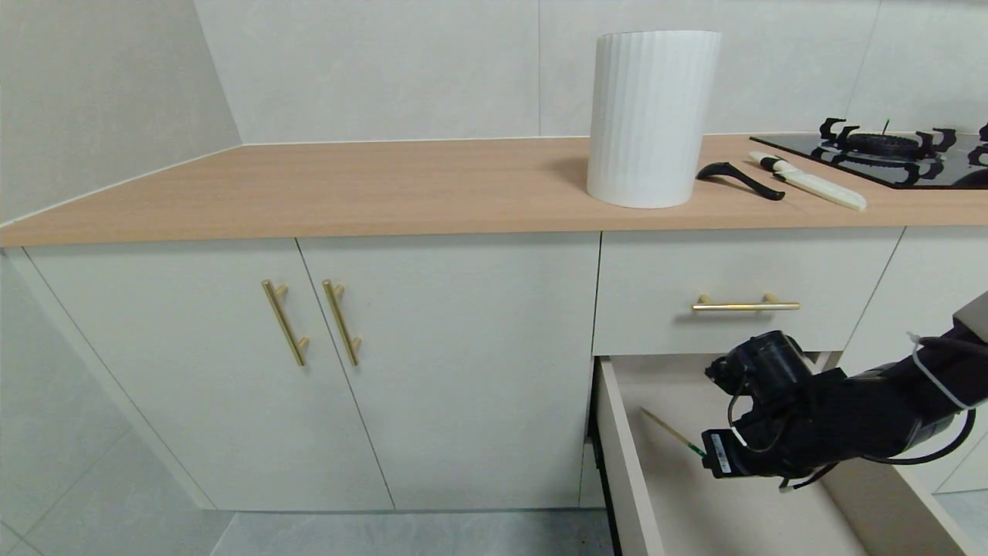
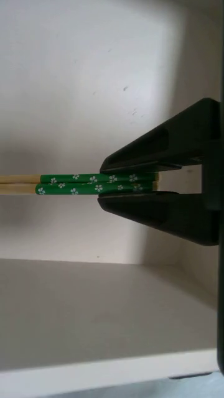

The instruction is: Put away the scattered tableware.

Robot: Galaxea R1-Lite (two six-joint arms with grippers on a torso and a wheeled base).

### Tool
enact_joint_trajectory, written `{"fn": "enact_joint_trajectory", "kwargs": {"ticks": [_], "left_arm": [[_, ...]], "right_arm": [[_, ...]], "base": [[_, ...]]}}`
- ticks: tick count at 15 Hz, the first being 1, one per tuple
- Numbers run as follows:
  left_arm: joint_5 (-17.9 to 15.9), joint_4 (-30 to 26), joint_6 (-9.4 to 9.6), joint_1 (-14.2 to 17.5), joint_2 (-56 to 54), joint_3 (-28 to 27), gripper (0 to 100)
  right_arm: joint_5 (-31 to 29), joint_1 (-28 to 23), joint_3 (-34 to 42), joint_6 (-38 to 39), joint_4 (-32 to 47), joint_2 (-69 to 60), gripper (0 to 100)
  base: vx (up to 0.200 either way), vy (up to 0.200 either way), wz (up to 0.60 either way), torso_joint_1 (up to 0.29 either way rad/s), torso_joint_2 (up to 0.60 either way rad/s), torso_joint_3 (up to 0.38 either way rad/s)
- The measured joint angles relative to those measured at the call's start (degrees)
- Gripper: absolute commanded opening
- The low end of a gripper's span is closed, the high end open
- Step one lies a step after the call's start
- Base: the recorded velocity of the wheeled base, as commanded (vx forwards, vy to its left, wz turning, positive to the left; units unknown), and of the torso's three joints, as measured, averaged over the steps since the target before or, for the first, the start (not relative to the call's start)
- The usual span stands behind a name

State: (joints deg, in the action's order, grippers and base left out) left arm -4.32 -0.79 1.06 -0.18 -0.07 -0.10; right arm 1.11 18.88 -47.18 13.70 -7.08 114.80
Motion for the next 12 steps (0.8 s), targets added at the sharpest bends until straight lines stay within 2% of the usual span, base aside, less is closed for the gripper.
{"fn": "enact_joint_trajectory", "kwargs": {"ticks": [3, 12], "left_arm": [[0.0, 0.01, 0.0, 0.0, 0.0, 0.0, 100], [0.0, 0.0, -0.02, 0.0, 0.0, 0.0, 100]], "right_arm": [[-1.73, 1.26, 1.04, 0.41, -4.4, 3.06, 0], [-5.21, 4.62, 1.26, 1.16, -8.62, 12.63, 0]], "base": [[0.0, 0.0, 0.0, 0.0, 0.0, 0.0], [0.0, 0.0, 0.0, 0.0, 0.0, 0.0]]}}
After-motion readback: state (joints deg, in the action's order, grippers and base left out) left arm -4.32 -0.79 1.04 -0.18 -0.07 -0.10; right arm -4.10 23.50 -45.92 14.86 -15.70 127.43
